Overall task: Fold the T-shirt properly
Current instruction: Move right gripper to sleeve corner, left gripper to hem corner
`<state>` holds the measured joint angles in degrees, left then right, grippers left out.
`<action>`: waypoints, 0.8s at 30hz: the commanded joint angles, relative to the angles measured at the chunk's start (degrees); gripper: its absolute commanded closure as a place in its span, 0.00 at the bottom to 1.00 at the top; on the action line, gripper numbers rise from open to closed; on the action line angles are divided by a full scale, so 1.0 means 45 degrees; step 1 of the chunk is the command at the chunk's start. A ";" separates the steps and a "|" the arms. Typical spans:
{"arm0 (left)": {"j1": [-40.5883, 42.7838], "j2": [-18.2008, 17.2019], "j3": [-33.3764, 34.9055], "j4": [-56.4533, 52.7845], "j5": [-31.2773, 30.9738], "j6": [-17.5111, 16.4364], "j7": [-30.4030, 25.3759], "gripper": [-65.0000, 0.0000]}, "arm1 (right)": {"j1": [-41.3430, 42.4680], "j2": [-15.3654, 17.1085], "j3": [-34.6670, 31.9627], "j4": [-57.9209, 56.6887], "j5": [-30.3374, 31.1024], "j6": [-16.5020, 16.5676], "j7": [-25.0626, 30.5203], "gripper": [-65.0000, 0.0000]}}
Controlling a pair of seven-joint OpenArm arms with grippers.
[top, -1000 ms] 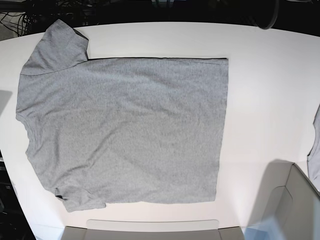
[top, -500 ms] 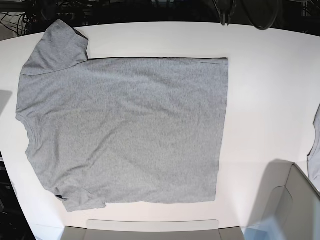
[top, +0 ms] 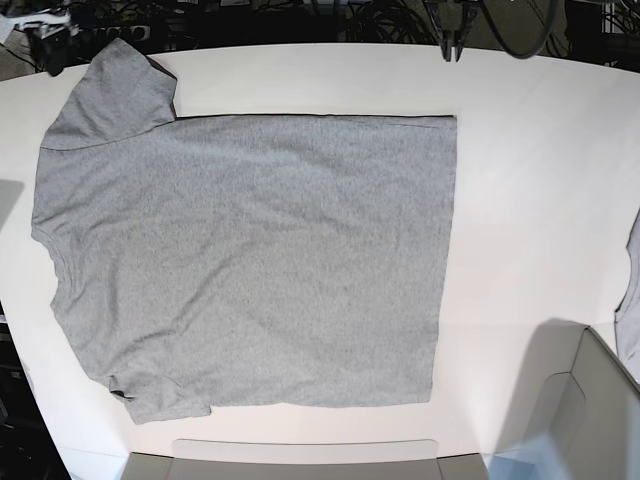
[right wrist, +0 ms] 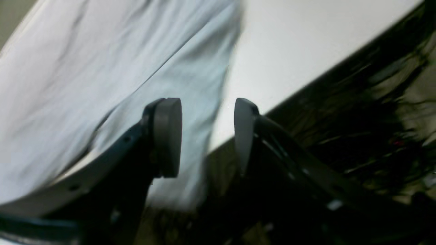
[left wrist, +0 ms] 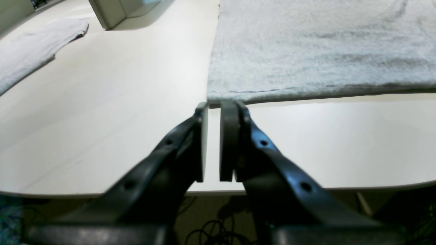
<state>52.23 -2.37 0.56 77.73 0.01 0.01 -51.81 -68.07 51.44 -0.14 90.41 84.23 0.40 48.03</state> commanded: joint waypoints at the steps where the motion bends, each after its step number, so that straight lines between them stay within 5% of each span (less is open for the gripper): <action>1: 0.0223 0.0009 -0.0036 0.0142 -0.0012 0.0046 -0.0374 0.88 | 0.0075 0.0085 -0.0154 -0.0077 0.0172 0.0018 -0.0095 0.60; 5: 0.0184 0.0009 -0.0055 0.0142 -0.0012 0.0046 -0.0374 0.88 | 0.1267 0.0163 -0.0213 -0.0760 0.0172 0.0057 -0.1521 0.60; 7: 0.0008 0.0009 -0.0055 0.0142 -0.0012 0.0046 -0.0374 0.88 | 0.1950 0.0066 -0.0232 -0.1034 0.0172 0.0662 -0.2439 0.60; 11: -0.0050 0.0009 -0.0095 0.0142 -0.0012 0.0046 -0.0354 0.88 | 0.3435 -0.0931 -0.0095 -0.1640 0.0172 0.1678 -0.3904 0.60; 16: -0.0050 0.0009 -0.0114 0.0142 -0.0012 0.0066 -0.0354 0.88 | 0.4099 -0.1478 0.0627 -0.2108 0.0172 0.1815 -0.5956 0.60; 24: -0.0050 0.0009 -0.0114 0.0142 -0.0012 0.0085 -0.0354 0.88 | 0.3748 -0.3040 0.2229 -0.2323 0.0172 0.2127 -0.6913 0.61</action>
<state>50.92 -2.39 0.21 77.73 -0.08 0.21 -51.48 -50.59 36.91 9.50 79.75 84.90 10.55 17.30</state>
